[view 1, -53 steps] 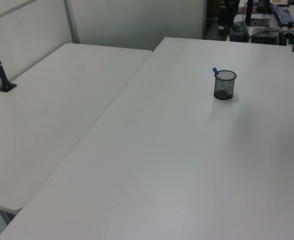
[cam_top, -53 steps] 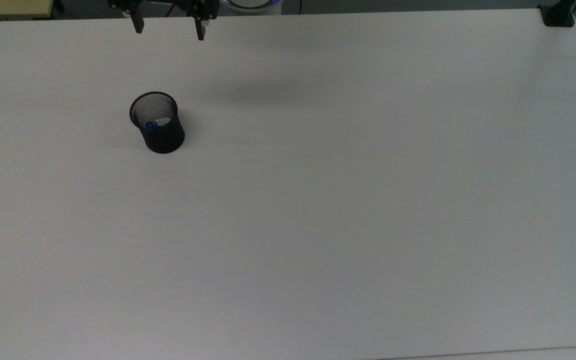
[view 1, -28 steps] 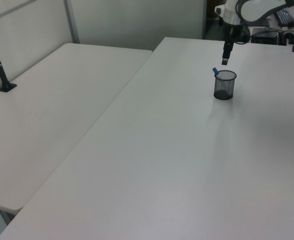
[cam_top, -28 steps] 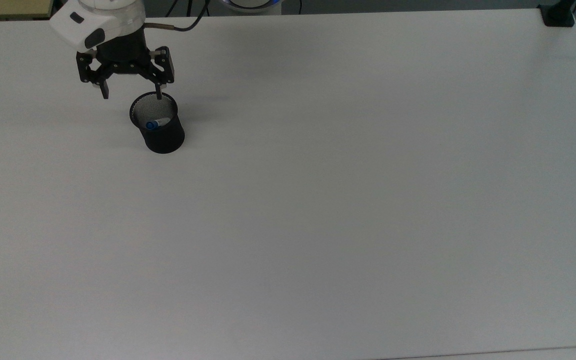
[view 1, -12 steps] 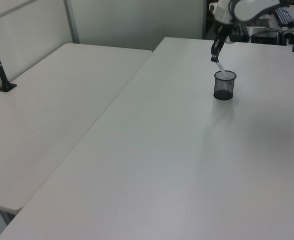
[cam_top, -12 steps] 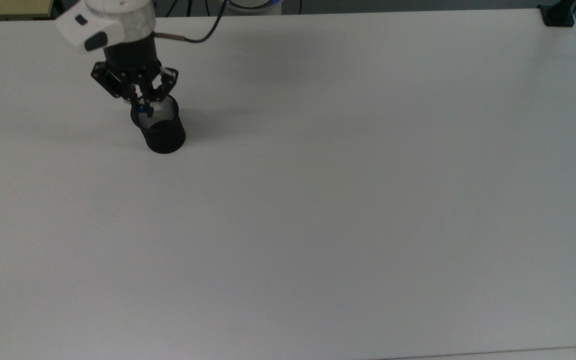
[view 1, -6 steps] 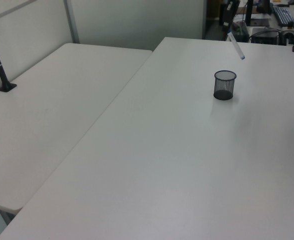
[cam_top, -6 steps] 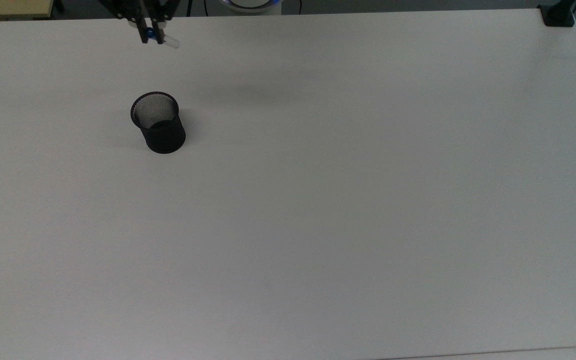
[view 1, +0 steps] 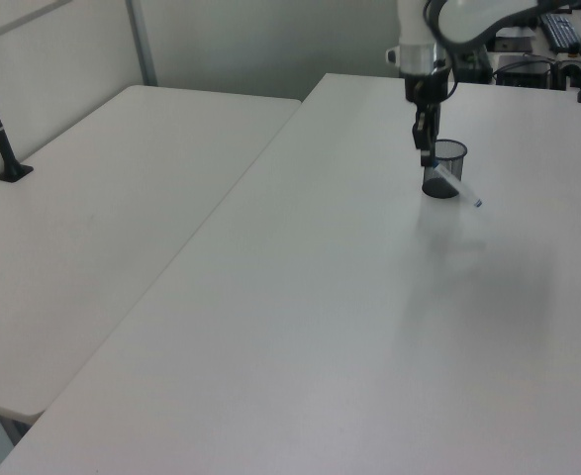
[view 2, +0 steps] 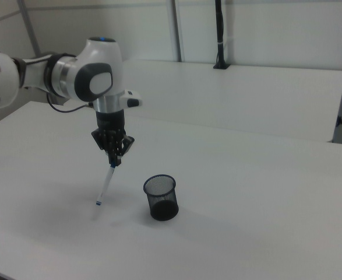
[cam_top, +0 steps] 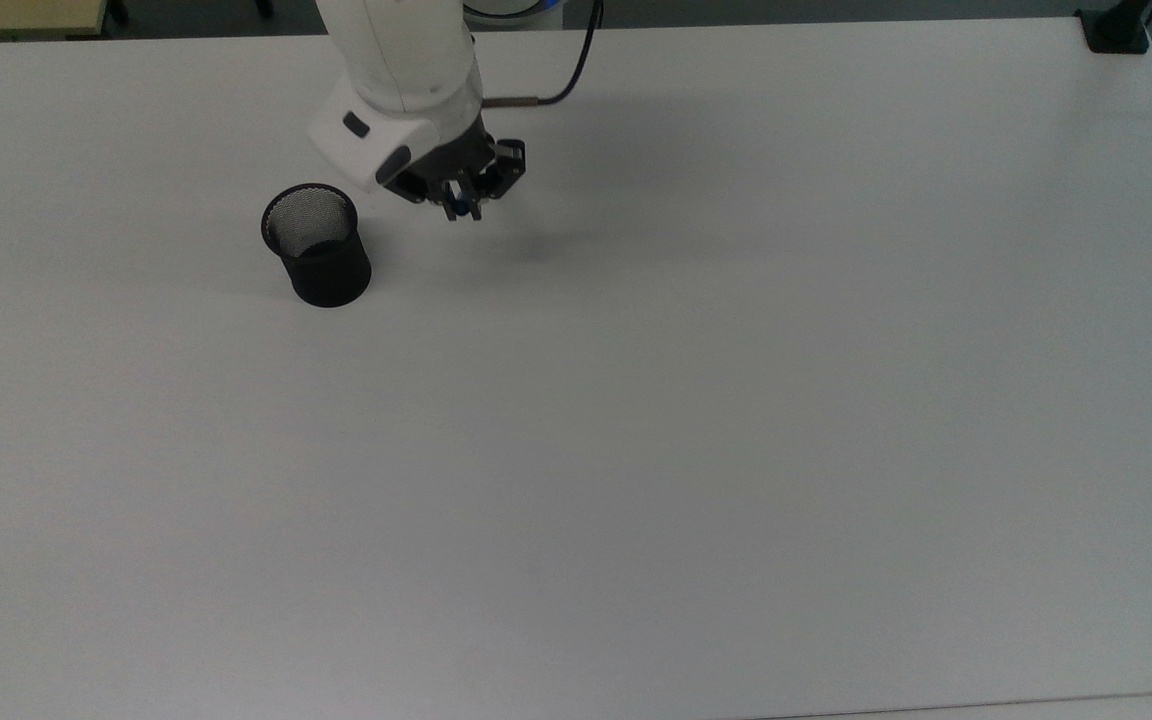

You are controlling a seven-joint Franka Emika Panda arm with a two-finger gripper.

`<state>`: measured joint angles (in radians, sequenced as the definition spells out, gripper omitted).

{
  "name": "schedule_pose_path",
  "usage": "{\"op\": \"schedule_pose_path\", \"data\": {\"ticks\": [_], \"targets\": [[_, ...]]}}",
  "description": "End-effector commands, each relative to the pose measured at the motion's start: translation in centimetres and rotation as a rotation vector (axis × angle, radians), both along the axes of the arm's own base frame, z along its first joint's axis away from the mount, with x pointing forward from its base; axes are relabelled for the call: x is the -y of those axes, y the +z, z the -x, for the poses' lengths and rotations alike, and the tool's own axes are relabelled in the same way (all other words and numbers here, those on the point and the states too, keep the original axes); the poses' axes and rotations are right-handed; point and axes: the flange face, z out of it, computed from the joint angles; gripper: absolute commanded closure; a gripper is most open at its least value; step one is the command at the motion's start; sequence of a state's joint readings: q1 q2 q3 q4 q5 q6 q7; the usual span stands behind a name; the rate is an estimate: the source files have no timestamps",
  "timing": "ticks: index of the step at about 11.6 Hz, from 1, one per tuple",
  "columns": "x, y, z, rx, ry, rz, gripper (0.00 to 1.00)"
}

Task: Remove the marker
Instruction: 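Carry the marker beside the cup and lower it to the table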

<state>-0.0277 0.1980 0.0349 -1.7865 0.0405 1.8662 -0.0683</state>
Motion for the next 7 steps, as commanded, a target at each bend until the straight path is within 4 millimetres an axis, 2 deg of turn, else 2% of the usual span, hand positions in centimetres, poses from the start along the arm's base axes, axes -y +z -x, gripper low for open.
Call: {"op": "schedule_pose_path", "data": {"ticks": [1,5,7], "targets": [[-2.3,-3.8,-2.3,0.035,-0.066,0.0,0.99],[-5.1,-9.1,-4.3,0.071,-0.094,0.015,0.95],[-6.2,-10.0,-4.9,0.114,-0.106,0.017,0.93]]}}
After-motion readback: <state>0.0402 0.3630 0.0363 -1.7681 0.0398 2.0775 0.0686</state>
